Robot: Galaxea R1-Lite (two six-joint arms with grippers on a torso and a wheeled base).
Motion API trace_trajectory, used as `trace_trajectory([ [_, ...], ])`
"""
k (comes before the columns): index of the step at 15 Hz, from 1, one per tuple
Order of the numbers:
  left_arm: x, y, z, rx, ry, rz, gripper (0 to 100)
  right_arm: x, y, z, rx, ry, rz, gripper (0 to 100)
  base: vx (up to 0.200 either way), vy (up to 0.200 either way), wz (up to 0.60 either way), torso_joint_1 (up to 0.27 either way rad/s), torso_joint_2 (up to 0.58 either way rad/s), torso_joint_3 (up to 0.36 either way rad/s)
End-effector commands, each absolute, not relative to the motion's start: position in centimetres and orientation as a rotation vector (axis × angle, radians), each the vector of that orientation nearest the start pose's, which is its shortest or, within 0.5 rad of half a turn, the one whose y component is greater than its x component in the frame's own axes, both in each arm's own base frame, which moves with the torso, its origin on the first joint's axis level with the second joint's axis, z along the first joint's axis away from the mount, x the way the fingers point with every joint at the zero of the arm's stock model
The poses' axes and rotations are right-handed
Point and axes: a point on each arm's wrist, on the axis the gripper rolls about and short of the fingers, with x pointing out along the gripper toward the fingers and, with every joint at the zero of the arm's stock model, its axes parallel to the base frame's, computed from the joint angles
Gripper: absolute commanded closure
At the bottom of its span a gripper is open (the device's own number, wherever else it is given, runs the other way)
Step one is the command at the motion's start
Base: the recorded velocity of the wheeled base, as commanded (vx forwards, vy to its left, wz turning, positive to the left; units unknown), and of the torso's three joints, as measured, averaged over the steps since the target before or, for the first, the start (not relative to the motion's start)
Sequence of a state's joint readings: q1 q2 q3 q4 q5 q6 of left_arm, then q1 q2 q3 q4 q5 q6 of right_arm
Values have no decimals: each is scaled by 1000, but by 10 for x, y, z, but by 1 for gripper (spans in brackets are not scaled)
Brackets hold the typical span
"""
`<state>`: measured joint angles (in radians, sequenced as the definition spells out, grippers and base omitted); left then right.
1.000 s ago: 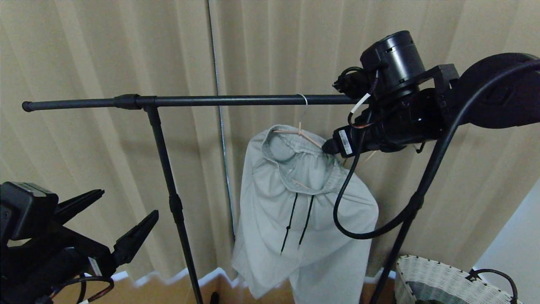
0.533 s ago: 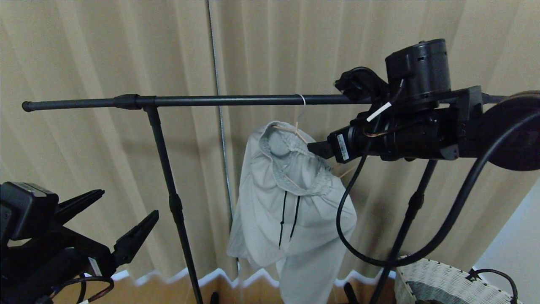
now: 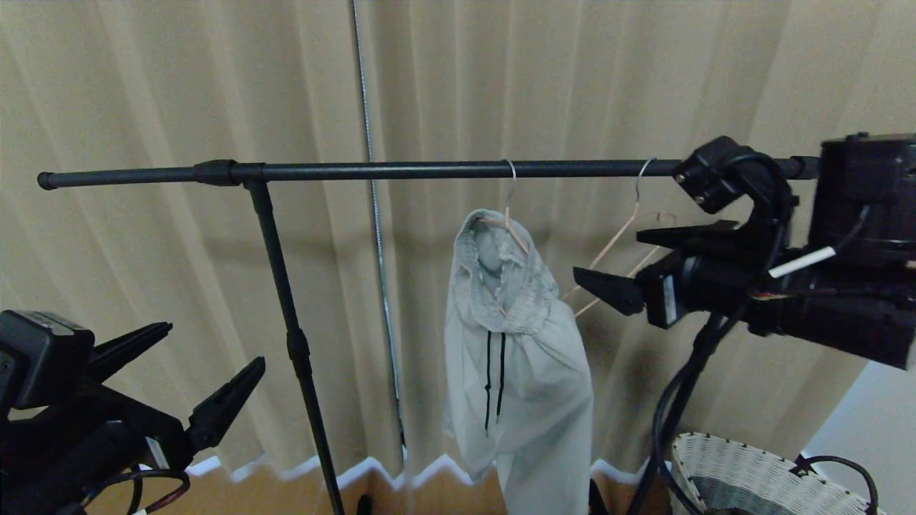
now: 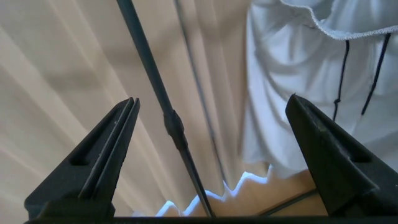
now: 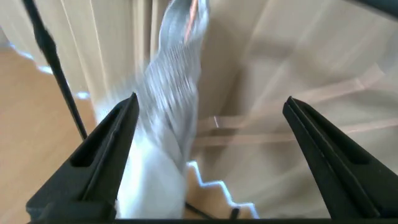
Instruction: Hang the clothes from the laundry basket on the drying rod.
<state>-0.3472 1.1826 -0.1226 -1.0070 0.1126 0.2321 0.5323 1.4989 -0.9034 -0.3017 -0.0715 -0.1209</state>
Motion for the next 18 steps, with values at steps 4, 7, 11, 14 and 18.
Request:
trace_trajectory([
  [4, 117, -20, 155, 230, 4, -83, 0, 153, 55, 203, -212, 278, 302, 0, 0, 0, 0, 0, 0, 0],
  [7, 95, -13, 147, 227, -18, -46, 0, 119, 33, 178, -253, 285, 243, 0, 0, 0, 0, 0, 0, 0],
  [11, 84, -10, 142, 215, 29, -43, 0, 81, 22, 155, -249, 252, 253, 0, 0, 0, 0, 0, 0, 0],
  [14, 74, -5, 132, 218, 115, -6, 0, 68, 19, 151, -235, 220, 249, 0, 0, 0, 0, 0, 0, 0],
  [18, 71, -5, 128, 222, 161, -14, 0, 65, 17, 144, -243, 237, 239, 0, 0, 0, 0, 0, 0, 0],
])
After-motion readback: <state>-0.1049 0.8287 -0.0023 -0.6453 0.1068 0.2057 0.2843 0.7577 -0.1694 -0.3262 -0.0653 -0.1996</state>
